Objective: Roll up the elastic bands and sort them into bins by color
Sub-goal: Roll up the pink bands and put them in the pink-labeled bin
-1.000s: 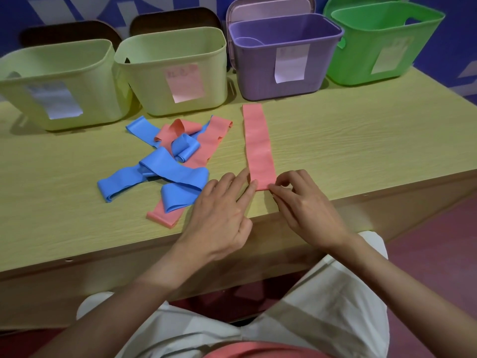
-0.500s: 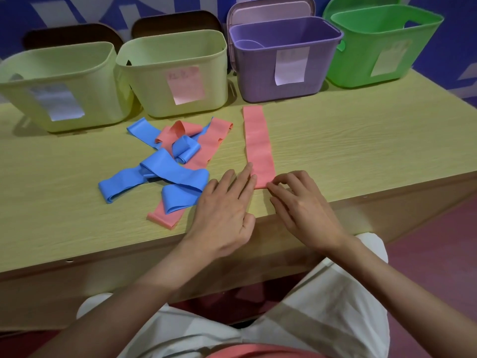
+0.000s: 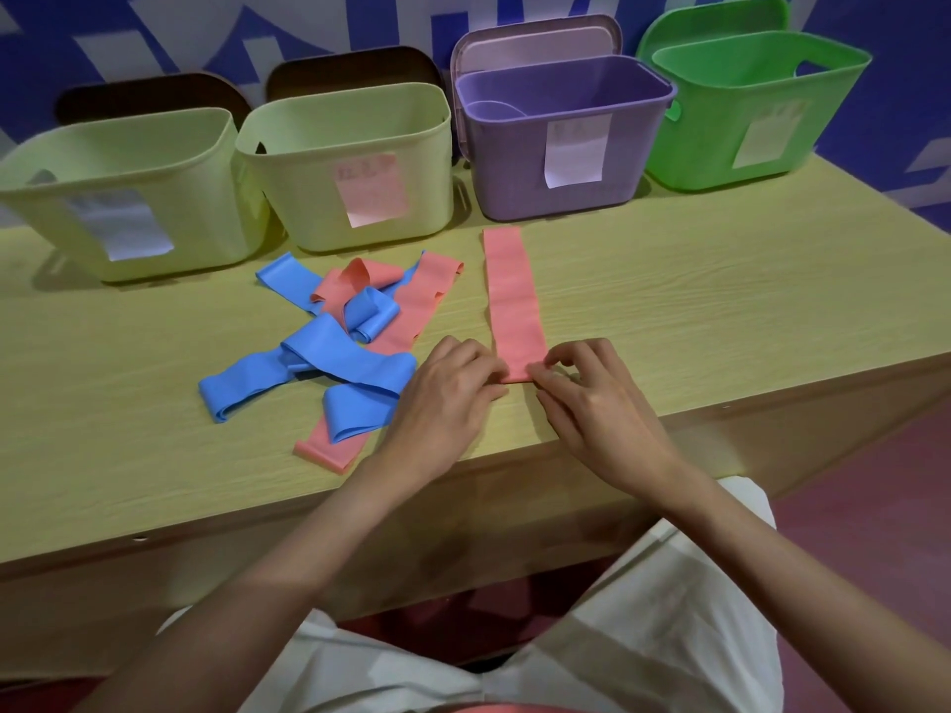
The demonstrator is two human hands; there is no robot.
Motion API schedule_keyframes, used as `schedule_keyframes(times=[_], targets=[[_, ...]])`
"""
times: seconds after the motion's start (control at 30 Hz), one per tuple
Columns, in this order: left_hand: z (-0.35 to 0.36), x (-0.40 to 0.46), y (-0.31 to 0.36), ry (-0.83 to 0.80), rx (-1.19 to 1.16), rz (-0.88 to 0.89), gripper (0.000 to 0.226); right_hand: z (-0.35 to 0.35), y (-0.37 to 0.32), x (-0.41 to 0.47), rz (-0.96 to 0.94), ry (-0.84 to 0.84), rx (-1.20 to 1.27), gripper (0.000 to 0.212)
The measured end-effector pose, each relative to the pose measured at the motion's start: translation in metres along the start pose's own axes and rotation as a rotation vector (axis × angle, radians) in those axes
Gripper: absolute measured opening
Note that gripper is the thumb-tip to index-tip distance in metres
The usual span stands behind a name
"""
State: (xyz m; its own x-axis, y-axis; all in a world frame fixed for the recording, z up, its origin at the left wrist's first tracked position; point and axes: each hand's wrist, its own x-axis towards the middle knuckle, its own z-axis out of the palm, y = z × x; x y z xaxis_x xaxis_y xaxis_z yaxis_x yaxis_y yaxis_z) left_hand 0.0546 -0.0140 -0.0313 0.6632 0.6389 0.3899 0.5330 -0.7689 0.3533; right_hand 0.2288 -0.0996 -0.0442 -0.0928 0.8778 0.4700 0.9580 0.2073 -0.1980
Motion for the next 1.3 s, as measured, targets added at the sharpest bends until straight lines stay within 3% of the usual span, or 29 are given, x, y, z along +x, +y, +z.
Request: schedule_keyframes(times=[0.4, 0.57, 0.73, 0.9, 1.3], targets=[[0.002, 0.017, 0.009, -0.032, 0.007, -0.102, 0.016, 0.013, 0.002, 0.011, 0.182, 0.057, 0.2, 0.024], [-0.016, 0.009, 0.014, 0.008, -0.237, -0.285, 0.013, 0.005, -0.003, 0.017, 0.313, 0.108, 0.623, 0.017], [-0.047, 0.001, 0.021, -0.056, -0.525, -0.373, 0.008, -0.022, -0.02, 0.019, 0.233, 0.101, 0.965, 0.009], [-0.073, -0.009, 0.028, -0.123, -0.771, -0.446, 0.01, -0.035, -0.029, 0.023, 0.104, 0.133, 0.927, 0.008], [-0.098, -0.012, 0.02, -0.213, -0.991, -0.495, 0.012, -0.052, -0.044, 0.04, 0.017, 0.106, 0.894, 0.011]])
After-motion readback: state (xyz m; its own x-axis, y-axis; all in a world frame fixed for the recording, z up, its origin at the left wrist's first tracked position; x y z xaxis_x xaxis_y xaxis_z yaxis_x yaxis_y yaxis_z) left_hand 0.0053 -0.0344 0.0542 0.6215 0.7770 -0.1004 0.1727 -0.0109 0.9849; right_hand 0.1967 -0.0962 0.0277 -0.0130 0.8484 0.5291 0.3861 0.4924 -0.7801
